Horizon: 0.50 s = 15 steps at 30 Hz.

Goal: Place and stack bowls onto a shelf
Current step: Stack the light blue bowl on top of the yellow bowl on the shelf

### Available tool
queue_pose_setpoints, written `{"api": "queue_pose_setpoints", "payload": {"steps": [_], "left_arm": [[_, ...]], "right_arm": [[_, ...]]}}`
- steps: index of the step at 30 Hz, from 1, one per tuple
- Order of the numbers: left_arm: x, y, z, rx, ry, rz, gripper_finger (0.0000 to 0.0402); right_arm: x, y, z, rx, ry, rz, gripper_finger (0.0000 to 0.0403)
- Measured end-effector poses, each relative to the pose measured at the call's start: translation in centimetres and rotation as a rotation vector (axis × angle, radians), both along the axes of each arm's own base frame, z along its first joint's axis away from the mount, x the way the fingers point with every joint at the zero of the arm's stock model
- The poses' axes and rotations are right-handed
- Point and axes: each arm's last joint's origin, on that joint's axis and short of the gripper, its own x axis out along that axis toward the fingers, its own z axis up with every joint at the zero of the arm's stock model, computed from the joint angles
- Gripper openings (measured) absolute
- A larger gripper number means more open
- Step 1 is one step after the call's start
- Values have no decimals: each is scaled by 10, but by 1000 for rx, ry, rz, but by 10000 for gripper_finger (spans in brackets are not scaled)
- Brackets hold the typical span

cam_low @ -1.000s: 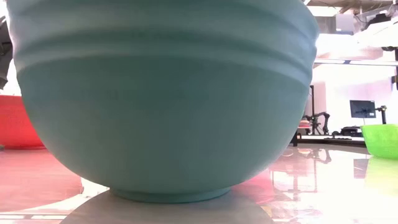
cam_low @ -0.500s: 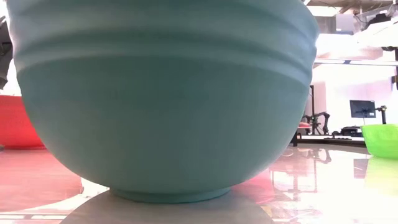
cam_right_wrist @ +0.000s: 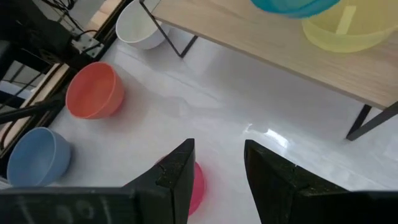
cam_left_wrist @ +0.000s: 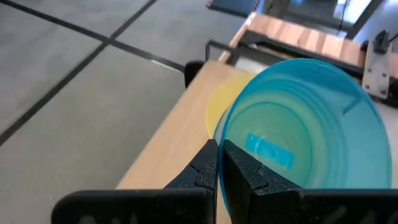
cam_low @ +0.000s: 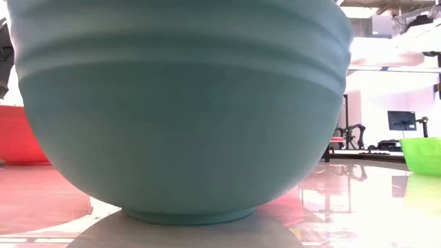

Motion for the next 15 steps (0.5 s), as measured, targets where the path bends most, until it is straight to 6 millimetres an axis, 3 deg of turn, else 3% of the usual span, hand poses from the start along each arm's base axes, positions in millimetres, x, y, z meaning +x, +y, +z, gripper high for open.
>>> {"api": "queue_pose_setpoints", "payload": {"steps": [8,15], "left_arm": [[1,0,24,82,-94,33,0],[1,1,19,112,-46,64,0]], "right_arm": [[0,2,0,4,0,10,164],[-1,6,0,14,-6,18,164]]}}
